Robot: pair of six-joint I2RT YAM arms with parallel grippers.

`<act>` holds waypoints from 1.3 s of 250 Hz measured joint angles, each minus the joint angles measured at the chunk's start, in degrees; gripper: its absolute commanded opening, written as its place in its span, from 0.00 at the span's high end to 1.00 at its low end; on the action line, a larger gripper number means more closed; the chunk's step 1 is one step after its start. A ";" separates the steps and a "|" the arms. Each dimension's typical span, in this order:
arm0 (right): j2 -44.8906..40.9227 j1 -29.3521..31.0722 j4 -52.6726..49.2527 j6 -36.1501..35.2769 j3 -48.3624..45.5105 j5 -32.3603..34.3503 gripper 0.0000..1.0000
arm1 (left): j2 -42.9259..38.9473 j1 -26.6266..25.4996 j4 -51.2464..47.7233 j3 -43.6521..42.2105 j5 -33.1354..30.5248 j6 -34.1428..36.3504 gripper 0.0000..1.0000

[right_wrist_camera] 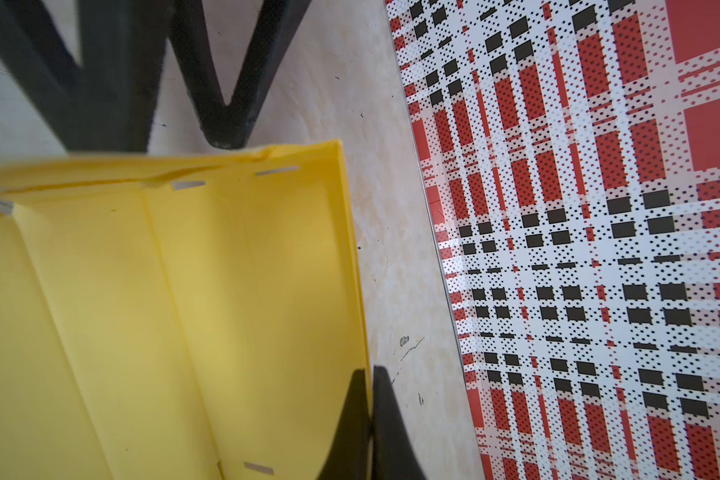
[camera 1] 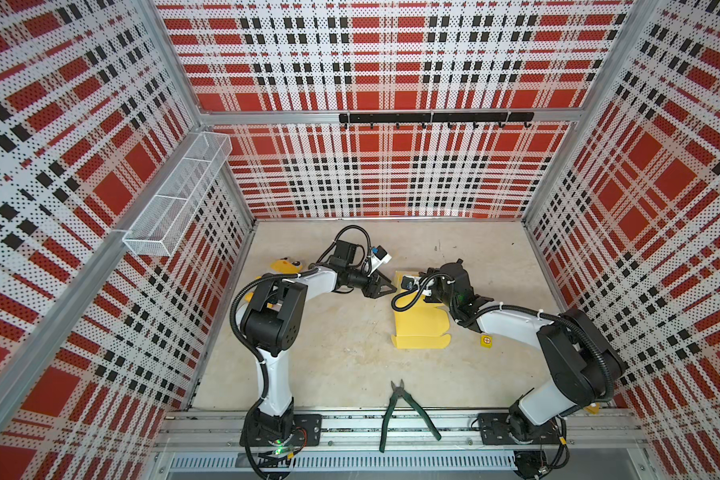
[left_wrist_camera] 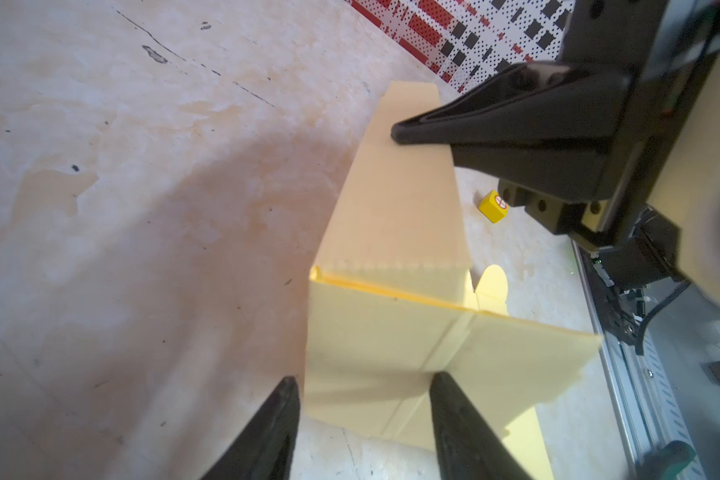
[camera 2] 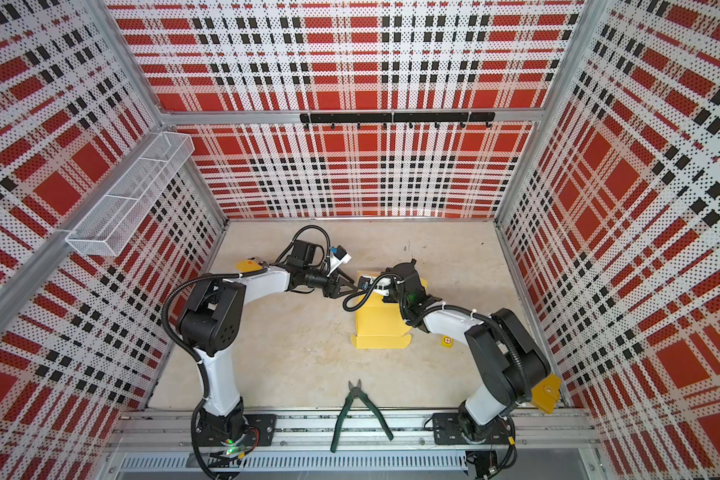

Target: Fold the paper box

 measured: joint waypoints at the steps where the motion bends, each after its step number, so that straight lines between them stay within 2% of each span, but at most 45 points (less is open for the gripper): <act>1: 0.00 0.00 0.00 0.00 0.00 0.02 1.00 | 0.00 -0.02 0.11 -0.04 0.00 -0.11 0.46; 91: 0.00 0.00 0.57 0.22 0.00 2.25 1.00 | -0.11 -0.15 8.22 -1.29 0.52 -13.94 0.46; 130: 0.00 0.00 0.61 0.22 0.00 2.32 1.00 | -0.17 -0.07 10.54 -1.97 1.57 -17.81 0.46; 280: 0.20 -1.09 -5.77 2.40 3.34 -2.58 1.00 | -0.22 0.57 13.44 -3.10 3.50 -21.29 0.41; 325: 0.55 -1.53 -7.34 3.06 4.66 -3.96 1.00 | -0.26 0.57 13.79 -3.21 3.43 -21.97 0.43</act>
